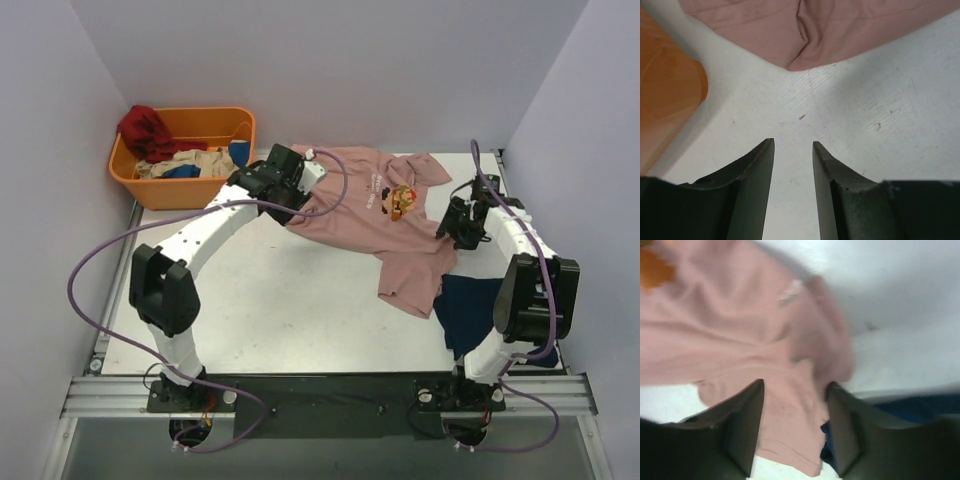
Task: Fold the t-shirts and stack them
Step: Flatten out the tshirt
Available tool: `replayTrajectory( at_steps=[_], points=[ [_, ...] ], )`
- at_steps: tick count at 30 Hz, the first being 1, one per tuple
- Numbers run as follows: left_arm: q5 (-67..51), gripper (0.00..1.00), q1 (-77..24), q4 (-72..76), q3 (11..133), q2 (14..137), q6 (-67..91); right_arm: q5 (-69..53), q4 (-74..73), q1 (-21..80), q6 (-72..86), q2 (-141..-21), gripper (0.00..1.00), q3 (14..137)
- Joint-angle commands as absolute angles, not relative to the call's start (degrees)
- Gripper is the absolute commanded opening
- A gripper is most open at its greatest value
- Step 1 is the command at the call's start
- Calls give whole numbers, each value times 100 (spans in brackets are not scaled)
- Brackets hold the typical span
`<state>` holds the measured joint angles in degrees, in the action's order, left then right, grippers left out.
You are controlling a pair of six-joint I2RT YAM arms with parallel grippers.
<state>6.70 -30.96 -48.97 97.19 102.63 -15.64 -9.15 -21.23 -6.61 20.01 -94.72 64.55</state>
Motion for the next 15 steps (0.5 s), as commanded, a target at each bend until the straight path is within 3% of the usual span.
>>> replayTrajectory(
  at_steps=[1, 4, 9, 15],
  points=[
    [835, 47, -3427, -4018, 9817, 10854, -1644, -1638, -2469, -352, 1792, -9642, 56, 6856],
    [835, 47, -3445, -3465, 9992, 11344, -1512, -898, -2889, -308, 2108, -9397, 62, 6829],
    [1484, 45, -3349, -2866, 10616, 12303, -1266, 341, -3181, 210, 2188, -8720, 63, 6434],
    [1679, 45, -3313, -2945, 11706, 13341, -1081, 290, -3419, 676, 2618, -8114, 62, 5679]
  ],
)
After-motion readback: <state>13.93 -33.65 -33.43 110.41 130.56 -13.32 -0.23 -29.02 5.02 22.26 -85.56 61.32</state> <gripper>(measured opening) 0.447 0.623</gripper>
